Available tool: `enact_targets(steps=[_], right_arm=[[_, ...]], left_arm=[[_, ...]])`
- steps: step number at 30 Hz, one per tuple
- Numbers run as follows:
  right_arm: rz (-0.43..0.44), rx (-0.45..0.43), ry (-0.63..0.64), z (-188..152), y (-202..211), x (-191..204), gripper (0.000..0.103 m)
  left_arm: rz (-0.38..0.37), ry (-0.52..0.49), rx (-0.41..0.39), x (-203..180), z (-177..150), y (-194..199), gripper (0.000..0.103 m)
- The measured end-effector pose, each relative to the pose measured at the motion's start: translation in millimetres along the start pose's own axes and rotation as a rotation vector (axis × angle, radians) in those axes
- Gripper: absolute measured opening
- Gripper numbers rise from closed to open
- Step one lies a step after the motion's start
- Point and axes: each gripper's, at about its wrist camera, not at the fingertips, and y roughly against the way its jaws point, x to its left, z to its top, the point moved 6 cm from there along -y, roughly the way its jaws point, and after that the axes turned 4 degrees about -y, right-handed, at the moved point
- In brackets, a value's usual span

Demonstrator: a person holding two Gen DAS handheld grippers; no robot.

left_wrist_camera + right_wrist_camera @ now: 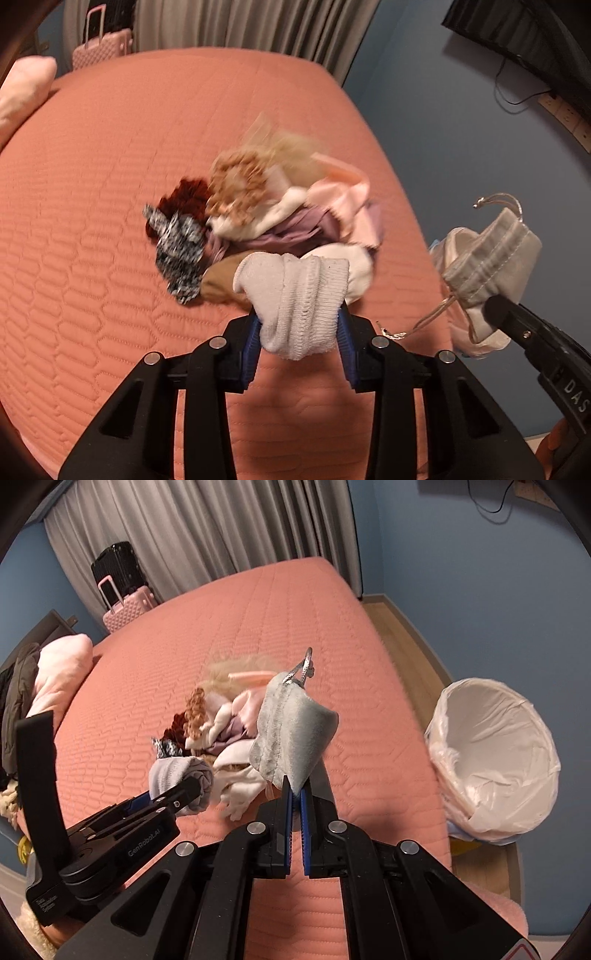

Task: Collect trash
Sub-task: 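Carry the grey pouch and white sock to the wastebasket and open both tools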

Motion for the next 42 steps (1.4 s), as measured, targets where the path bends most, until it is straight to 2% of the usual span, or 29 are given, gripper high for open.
enact_targets(steps=[1, 4, 13, 20, 29, 36, 38, 40, 42], right_arm=[[-0.005, -0.019, -0.006, 4.6, 7.2, -5.0, 0.004], [-0.011, -0.058, -0.023, 14.8, 22.2, -17.4, 0.004], [-0.059, -0.17, -0.09, 41.1, 67.0, -77.8, 0.004], [-0.107, -0.202, -0.156, 44.8, 81.4, -134.6, 0.004], [-0.165, -0.203, -0.238, 41.0, 80.4, -201.5, 0.004], [-0.188, -0.193, -0.286, 38.5, 73.6, -235.7, 0.005], [-0.192, -0.193, -0.29, 38.0, 70.9, -240.4, 0.009], [-0.202, -0.198, -0.296, 38.9, 69.2, -243.1, 0.01], [-0.205, -0.201, -0.301, 40.1, 68.0, -245.0, 0.01]], left_arm=[[-0.003, -0.011, -0.008, 3.2, 5.6, -2.5, 0.035], [-0.022, -0.052, -0.041, -18.9, 21.3, 1.6, 0.035], [-0.12, -0.183, -0.096, -101.2, 43.8, 19.2, 0.035], [-0.191, -0.274, -0.096, -167.5, 48.2, 11.9, 0.035], [-0.259, -0.362, -0.065, -231.8, 46.3, -1.2, 0.035], [-0.278, -0.39, -0.045, -253.9, 47.5, -12.7, 0.038], [-0.285, -0.394, -0.044, -256.4, 49.6, -13.6, 0.041], [-0.288, -0.393, -0.046, -257.7, 51.8, -13.5, 0.045], [-0.277, -0.389, -0.055, -257.2, 54.2, -13.8, 0.054]])
